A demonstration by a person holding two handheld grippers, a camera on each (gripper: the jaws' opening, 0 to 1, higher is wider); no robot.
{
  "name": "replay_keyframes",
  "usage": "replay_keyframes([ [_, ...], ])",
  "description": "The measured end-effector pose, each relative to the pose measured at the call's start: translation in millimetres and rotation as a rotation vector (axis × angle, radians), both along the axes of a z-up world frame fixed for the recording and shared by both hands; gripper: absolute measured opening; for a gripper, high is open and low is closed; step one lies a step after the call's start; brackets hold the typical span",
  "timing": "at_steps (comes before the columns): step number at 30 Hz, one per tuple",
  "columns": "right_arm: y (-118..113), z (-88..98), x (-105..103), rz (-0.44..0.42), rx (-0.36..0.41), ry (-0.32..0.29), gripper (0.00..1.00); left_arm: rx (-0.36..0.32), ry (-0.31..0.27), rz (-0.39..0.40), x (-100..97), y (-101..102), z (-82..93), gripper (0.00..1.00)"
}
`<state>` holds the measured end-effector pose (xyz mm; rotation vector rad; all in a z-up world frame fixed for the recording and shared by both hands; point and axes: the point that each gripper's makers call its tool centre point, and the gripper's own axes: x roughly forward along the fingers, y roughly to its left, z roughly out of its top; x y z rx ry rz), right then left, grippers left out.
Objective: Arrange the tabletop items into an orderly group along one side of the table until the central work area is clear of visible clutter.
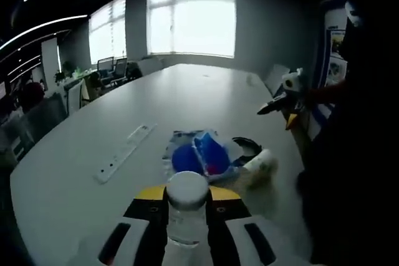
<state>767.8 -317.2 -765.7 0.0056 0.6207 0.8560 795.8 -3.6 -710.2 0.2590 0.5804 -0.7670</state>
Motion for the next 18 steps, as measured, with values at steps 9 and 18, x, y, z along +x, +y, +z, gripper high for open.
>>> replay_keyframes([
  [9, 1, -2.7, 6, -0.012, -0.007, 0.005, 0.84, 0.029, 0.011, -0.027, 14.9, 10, -6.3, 0.20],
  [18, 4, -7.1, 12, -0.014, -0.018, 0.012, 0.84, 0.047, 0.026, -0.042, 22.0, 18, -11.6, 0.20],
])
